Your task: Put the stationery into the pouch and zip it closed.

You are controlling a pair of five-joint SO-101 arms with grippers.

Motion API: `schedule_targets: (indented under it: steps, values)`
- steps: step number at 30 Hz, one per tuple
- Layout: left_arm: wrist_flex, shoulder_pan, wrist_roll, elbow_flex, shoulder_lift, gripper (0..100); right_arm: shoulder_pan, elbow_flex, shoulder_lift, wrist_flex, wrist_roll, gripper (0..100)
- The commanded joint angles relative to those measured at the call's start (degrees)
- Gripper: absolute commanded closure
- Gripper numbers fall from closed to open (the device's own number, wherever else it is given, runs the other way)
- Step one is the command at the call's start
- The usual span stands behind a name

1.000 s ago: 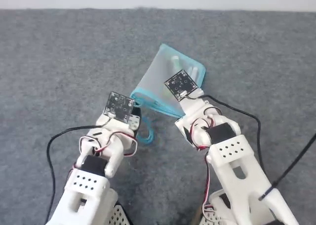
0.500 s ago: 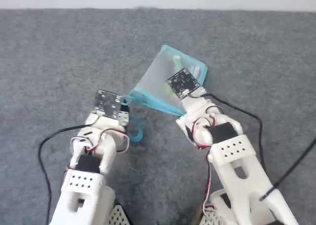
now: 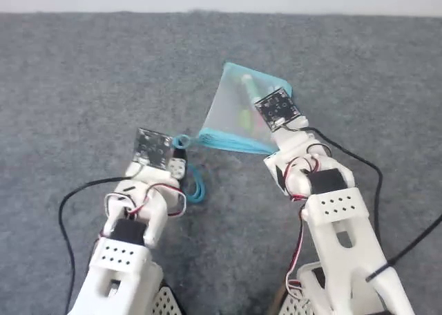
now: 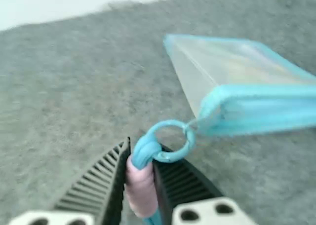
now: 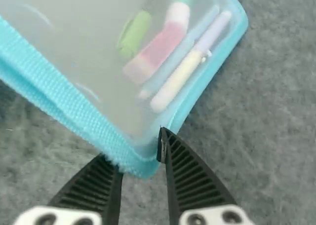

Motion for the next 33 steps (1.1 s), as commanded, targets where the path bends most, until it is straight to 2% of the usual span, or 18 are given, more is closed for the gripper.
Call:
schedule_targets:
  steps: [1, 8, 13, 15, 21, 33]
  values:
    - [-2.29, 2.99, -3.08, -0.48, 0.09, 98, 3.3, -0.7, -1.63, -0.84, 0.26, 99.2]
    - [-2.29, 4.4, -3.69, 0.04, -0.26, 80, 2.95, -0.44, -2.15, -0.22, 0.44, 96.1]
    - [-2.29, 4.48, -3.43, 0.04, -0.35, 80, 1.98, -0.53, -2.24, 1.63, 0.79, 79.7]
    - [-2.29, 4.48, -3.43, 0.04, -0.35, 80, 0.57, -0.35, -2.24, 1.71, 2.55, 76.4]
    - [-2.29, 4.04, -3.43, -0.13, -0.35, 80, -3.3, -0.53, -2.33, 4.7, 4.48, 75.9]
    - [-2.29, 4.48, -3.6, -0.13, -0.35, 80, -6.2, -4.48, -2.33, 11.74, 4.13, 75.7]
